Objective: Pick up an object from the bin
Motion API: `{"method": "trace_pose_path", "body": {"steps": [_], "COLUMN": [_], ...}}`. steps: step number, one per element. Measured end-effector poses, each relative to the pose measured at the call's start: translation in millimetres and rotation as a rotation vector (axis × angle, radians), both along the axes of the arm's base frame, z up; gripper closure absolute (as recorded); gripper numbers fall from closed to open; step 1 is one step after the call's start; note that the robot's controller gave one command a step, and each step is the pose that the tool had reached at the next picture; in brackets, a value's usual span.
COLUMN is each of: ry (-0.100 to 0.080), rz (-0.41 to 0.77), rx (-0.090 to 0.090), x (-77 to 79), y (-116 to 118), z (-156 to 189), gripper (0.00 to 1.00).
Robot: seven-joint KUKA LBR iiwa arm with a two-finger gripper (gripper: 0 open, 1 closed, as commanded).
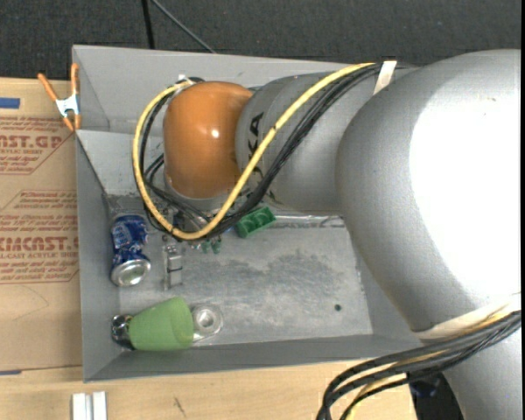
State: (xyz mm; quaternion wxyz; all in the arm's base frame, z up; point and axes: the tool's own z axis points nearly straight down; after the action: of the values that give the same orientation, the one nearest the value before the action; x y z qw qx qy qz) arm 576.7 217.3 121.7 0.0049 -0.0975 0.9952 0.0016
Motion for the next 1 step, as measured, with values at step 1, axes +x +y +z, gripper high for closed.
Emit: {"method": "trace_pose_path", "body": {"steps": [1], "ry": [-0.009], "rz": [0.000], "rx": [-0.004], "x": [15.6], "y": [27.3], "z": [-30.1], "gripper": [0.00]}}
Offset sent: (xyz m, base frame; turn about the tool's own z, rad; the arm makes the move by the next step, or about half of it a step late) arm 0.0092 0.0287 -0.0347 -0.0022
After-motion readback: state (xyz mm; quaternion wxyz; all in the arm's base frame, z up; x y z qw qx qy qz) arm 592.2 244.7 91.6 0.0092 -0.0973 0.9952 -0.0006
